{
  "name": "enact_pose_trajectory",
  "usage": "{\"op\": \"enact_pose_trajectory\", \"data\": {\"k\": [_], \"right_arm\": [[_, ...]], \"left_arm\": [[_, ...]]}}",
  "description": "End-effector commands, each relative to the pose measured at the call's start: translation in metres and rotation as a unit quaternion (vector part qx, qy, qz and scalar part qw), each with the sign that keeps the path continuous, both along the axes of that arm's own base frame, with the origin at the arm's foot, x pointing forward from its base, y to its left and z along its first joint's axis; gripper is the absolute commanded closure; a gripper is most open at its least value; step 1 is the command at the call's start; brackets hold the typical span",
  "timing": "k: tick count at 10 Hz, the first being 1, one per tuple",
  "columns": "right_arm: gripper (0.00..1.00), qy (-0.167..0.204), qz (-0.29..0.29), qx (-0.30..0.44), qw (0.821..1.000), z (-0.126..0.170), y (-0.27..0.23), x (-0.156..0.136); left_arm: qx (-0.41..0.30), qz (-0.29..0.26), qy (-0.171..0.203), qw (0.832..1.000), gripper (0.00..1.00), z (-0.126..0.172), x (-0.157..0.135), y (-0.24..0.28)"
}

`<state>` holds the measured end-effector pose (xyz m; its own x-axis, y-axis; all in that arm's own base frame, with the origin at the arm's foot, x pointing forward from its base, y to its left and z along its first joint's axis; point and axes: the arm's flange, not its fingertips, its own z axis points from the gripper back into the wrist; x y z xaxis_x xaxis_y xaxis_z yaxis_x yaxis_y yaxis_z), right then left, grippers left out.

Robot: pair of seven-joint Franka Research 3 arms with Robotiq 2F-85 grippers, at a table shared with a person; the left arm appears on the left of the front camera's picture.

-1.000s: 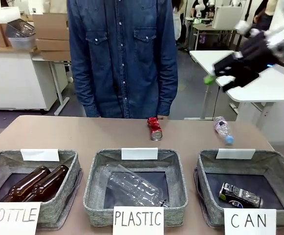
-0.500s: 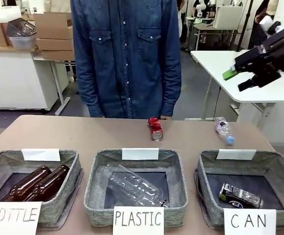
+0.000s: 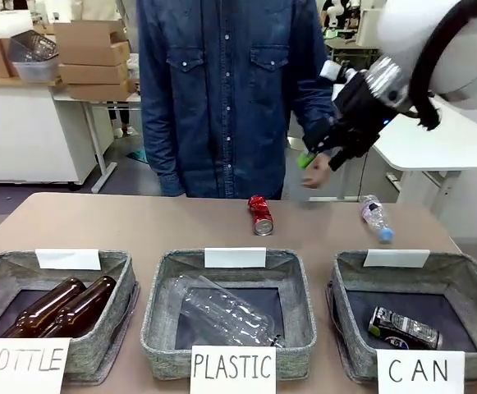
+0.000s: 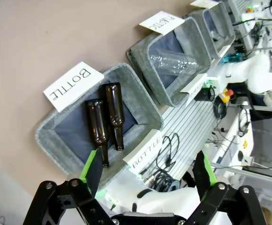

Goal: Sort the can waste into the basket.
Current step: Pick up the can waste from the table and place it in the right Fabric basket.

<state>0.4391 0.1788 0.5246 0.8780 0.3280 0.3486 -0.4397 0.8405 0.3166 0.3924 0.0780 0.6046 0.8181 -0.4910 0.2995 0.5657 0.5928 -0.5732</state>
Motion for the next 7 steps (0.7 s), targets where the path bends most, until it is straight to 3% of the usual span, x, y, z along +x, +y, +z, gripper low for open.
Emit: {"op": "enact_pose_trajectory", "data": {"k": [1, 2, 3, 4, 6, 7], "right_arm": [[0.0, 0.018, 0.004, -0.062, 0.998, -0.009, 0.035, 0.028], [0.0, 0.032, 0.034, -0.066, 0.997, -0.011, 0.033, 0.025], [0.0, 0.038, 0.029, -0.032, 0.998, 0.017, -0.011, -0.001], [0.0, 0.049, 0.007, 0.005, 0.999, 0.04, -0.058, -0.045], [0.0, 0.076, 0.009, -0.023, 0.997, 0.047, -0.084, -0.096], [0.0, 0.064, 0.0, -0.046, 0.997, 0.048, -0.093, -0.11]], "left_arm": [[0.005, -0.006, -0.008, 1.0, 0.0, -0.001, -0.002, 0.003], [0.005, -0.006, -0.008, 1.0, 0.0, -0.001, -0.002, 0.003], [0.005, -0.006, -0.008, 1.0, 0.0, -0.001, -0.002, 0.003], [0.005, -0.006, -0.008, 1.0, 0.0, -0.001, -0.002, 0.003], [0.005, -0.006, -0.008, 1.0, 0.0, -0.001, -0.002, 0.003], [0.005, -0.006, -0.008, 1.0, 0.0, -0.001, -0.002, 0.003]]}}
